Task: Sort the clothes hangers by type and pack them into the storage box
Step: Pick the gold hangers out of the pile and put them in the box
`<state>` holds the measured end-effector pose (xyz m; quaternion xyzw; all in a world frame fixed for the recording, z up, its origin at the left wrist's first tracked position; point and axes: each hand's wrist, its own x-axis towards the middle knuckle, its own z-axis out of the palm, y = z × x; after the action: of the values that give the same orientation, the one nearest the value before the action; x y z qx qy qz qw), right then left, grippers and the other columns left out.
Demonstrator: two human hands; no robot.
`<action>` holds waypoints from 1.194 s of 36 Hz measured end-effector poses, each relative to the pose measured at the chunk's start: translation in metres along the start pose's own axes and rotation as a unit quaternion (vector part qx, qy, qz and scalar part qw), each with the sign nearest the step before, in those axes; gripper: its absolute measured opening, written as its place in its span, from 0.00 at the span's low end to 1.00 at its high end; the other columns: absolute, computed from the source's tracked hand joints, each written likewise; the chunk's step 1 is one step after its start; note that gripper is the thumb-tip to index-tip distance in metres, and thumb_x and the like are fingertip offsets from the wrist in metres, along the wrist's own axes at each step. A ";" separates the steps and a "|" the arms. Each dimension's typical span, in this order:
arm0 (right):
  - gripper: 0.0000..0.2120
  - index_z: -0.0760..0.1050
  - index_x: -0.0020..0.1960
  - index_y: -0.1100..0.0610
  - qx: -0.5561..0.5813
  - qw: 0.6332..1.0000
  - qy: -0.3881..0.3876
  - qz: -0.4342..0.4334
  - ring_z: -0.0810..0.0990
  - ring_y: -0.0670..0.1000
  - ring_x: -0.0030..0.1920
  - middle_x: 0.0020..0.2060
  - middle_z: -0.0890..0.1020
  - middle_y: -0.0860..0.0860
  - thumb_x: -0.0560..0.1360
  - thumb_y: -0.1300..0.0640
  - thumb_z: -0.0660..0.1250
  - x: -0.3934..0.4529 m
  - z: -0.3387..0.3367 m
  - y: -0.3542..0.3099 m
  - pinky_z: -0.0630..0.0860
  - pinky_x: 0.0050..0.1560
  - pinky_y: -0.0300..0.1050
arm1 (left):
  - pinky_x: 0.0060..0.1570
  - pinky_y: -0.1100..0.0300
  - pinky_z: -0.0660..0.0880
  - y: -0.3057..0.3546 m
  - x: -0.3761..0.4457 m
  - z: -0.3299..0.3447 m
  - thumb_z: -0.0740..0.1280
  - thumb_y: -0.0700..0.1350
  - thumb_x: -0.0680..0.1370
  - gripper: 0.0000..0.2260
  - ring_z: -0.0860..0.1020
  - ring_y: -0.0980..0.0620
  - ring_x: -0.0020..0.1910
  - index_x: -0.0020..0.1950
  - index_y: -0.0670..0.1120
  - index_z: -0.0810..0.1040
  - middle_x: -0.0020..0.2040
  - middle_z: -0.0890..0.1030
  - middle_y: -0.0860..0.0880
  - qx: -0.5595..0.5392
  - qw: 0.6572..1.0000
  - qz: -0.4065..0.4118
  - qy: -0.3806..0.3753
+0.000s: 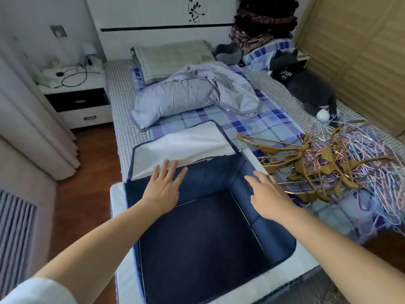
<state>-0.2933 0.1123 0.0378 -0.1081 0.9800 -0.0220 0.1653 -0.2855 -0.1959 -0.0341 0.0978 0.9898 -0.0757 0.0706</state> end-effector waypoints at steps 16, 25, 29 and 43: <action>0.21 0.67 0.73 0.58 0.067 0.994 0.081 0.027 0.68 0.63 0.69 0.70 0.72 0.59 0.83 0.50 0.60 0.147 -0.007 0.011 0.65 0.68 0.56 | 0.55 0.38 0.72 -0.056 -0.047 0.025 0.64 0.46 0.81 0.21 0.73 0.33 0.57 0.74 0.43 0.69 0.61 0.73 0.38 -0.139 0.941 -0.286 0.116; 0.16 0.73 0.64 0.65 0.204 0.972 -0.019 0.111 0.75 0.61 0.56 0.57 0.76 0.62 0.84 0.57 0.54 0.217 -0.020 0.004 0.72 0.53 0.49 | 0.52 0.41 0.68 -0.066 -0.035 0.031 0.62 0.37 0.78 0.19 0.71 0.36 0.54 0.69 0.43 0.71 0.56 0.74 0.41 -0.153 0.927 -0.324 0.115; 0.15 0.74 0.64 0.62 0.262 0.946 0.020 0.187 0.79 0.61 0.52 0.55 0.80 0.62 0.80 0.57 0.60 0.243 -0.007 0.011 0.74 0.49 0.48 | 0.48 0.45 0.65 -0.070 -0.025 0.032 0.62 0.34 0.74 0.19 0.71 0.39 0.51 0.65 0.44 0.74 0.52 0.77 0.43 -0.136 0.926 -0.340 0.094; 0.18 0.70 0.65 0.52 -0.080 0.995 -0.047 -0.038 0.68 0.62 0.66 0.66 0.73 0.57 0.83 0.47 0.49 0.180 -0.001 0.007 0.63 0.65 0.58 | 0.67 0.42 0.61 -0.063 -0.020 0.007 0.54 0.51 0.82 0.19 0.65 0.40 0.63 0.62 0.45 0.79 0.64 0.71 0.43 -0.191 0.915 -0.353 0.041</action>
<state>-0.4613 0.0799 -0.0198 -0.1590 0.9650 0.0555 0.2009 -0.2784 -0.2619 -0.0297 -0.2706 0.9575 0.0984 0.0158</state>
